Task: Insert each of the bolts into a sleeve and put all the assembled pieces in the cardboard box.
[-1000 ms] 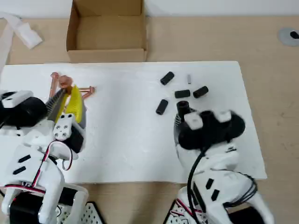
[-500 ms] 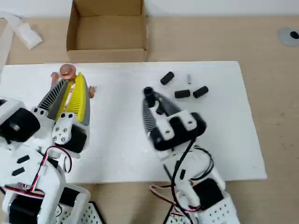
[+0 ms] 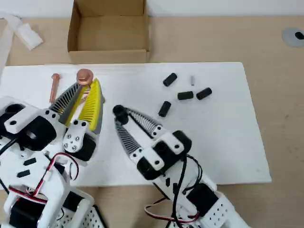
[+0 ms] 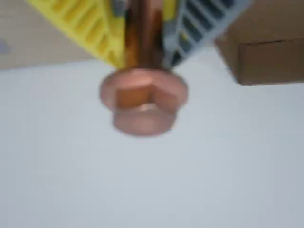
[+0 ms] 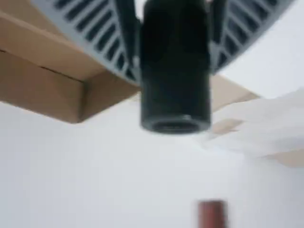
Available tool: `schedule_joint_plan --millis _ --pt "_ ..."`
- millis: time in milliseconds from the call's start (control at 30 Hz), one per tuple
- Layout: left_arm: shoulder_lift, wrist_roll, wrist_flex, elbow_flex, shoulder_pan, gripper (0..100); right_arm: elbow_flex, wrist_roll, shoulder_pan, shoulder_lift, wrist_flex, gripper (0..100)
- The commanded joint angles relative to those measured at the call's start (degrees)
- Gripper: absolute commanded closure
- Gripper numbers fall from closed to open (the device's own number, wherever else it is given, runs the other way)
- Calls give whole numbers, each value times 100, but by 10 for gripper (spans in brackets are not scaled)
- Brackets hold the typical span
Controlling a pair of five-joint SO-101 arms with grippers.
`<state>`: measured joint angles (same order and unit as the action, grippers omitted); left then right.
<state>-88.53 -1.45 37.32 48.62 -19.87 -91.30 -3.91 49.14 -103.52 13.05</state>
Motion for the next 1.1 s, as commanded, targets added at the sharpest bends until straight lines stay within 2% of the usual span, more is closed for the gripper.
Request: schedule_joint_plan --millis 0,167,533,733,833,967,1067 --pt "-4 123 -185 114 -316 994 -4 -26 259 -488 -149 988" --pt "-13 149 -642 765 -440 995 -4 -26 303 -488 -149 988" --pt "-13 308 -651 897 -237 995 -13 -26 286 -488 -149 988" --pt "4 316 -589 519 105 995 -22 -35 277 -488 -123 989" --pt "40 325 -290 211 97 995 -119 -35 224 -497 -149 989" --pt "312 396 -35 -193 88 995 -110 -448 -92 -497 -158 989" --pt "514 677 105 -448 62 995 -127 -484 -171 -497 -158 989"
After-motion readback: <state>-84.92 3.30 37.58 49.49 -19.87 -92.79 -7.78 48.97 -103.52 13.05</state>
